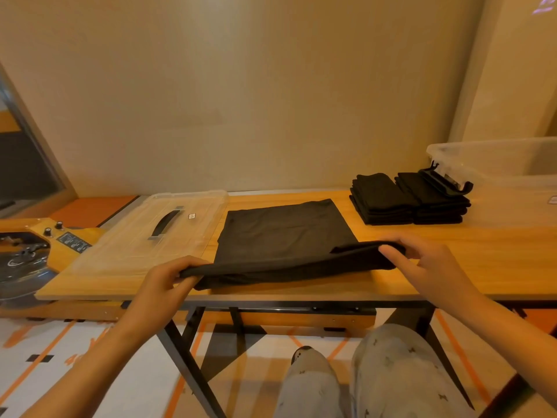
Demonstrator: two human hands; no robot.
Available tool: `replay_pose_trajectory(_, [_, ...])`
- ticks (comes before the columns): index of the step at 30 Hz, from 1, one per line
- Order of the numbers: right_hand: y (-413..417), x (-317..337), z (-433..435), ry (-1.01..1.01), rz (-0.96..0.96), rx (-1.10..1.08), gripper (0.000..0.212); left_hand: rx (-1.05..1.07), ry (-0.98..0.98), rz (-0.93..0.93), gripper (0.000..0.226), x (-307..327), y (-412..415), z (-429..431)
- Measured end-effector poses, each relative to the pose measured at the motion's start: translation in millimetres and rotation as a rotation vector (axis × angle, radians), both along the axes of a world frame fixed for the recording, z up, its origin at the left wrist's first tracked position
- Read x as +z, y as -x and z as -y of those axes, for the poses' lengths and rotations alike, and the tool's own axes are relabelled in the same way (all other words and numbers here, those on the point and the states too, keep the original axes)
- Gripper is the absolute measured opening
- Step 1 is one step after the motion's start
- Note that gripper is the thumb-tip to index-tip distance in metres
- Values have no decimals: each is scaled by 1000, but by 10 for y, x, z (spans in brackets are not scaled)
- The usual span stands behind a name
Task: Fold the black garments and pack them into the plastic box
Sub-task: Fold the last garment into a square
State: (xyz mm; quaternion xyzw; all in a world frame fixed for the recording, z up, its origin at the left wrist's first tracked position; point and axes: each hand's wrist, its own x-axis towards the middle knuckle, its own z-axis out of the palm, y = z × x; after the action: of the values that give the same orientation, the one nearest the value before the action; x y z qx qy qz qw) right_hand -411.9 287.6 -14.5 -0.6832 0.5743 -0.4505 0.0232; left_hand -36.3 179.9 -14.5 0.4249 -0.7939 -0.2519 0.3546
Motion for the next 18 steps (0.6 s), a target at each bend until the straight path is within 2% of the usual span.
replay_pose_trajectory(2, [38,77,71,-27,61,20,47,-35,-46,-34,43,74,-5,47])
replay_pose_trajectory(4, [81,132,166,-78,90,47,56,-53,-94,-46,41,129,-9,133])
replay_pose_trajectory(7, [148,204,407,-124,109,45,49,-63,-152,-68,38,214,31,368])
replay_pose_trajectory(9, [178,313,647,-150,131,39,46,-97,-227,-113,24,300,95,594])
replay_pose_trajectory(11, [212,457,1007,-201,174,37,32,-115,-324,-131,14,389,189,936])
replay_pose_trajectory(14, [325,542,1812,-287,116,-60,8,-31,-435,-55,18,442,400,1661])
replay_pose_trajectory(18, [473,125,2888,-622,10,-203,8,140,-532,131,12,197,734,2493])
